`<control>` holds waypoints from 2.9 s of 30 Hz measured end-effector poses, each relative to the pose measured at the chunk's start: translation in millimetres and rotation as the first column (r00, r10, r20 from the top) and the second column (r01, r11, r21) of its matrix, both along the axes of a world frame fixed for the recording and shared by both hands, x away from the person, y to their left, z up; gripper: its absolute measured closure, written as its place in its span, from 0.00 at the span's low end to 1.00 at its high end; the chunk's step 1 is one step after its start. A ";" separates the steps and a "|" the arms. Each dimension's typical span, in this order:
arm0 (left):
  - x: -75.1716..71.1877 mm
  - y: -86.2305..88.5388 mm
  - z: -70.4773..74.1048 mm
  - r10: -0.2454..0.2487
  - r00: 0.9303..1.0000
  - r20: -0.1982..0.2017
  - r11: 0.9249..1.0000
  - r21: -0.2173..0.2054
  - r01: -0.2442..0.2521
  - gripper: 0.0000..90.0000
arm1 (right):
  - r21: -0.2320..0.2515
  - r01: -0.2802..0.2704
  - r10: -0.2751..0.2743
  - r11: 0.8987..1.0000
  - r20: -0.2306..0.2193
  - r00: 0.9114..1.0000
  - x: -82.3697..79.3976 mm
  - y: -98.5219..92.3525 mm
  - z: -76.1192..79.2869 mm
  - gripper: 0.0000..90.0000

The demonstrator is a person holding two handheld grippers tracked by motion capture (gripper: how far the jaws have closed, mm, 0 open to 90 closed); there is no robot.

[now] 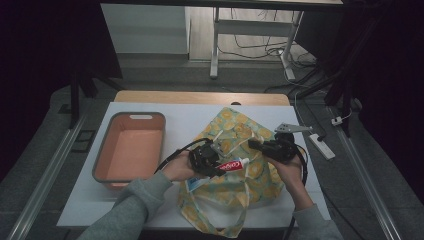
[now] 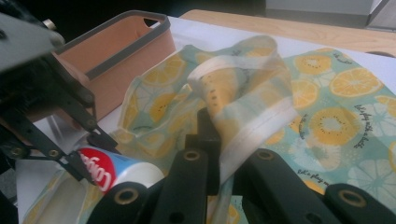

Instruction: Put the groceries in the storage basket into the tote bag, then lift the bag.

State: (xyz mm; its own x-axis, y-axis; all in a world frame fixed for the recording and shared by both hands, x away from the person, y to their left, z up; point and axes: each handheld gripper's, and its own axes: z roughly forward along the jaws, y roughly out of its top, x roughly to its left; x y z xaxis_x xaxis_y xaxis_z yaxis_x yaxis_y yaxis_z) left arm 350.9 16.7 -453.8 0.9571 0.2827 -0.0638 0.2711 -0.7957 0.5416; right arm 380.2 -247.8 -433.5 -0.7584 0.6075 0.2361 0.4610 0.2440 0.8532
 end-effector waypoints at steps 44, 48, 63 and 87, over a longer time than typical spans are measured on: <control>-5.9 -17.9 7.1 0.014 0.995 0.102 0.998 -0.066 -0.008 0.53 | 0.021 -0.023 0.024 1.000 -0.017 1.000 -2.5 5.1 -0.9 0.99; -15.2 19.3 20.8 0.079 0.992 0.103 0.990 -0.126 -0.066 0.48 | 0.012 -0.031 0.031 0.999 -0.024 0.999 -2.8 6.9 -2.7 0.99; -10.7 110.3 18.3 0.309 0.950 0.054 0.936 -0.196 -0.293 0.45 | -0.050 -0.013 0.012 0.999 -0.018 1.000 -17.6 -0.2 -18.6 0.98; -10.7 99.9 14.0 0.322 0.945 0.063 0.939 -0.149 -0.310 0.37 | -0.093 -0.018 0.020 0.996 0.024 1.000 -24.1 -1.1 -18.1 0.98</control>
State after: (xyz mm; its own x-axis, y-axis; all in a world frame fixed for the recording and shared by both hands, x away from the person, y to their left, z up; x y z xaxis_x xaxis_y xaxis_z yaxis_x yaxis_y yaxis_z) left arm 340.2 116.6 -439.8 0.8233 0.5657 -0.0450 0.4451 -0.5944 0.6697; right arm 356.1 -248.9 -451.7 -0.7748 0.6114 0.1607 0.4348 0.3309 0.8375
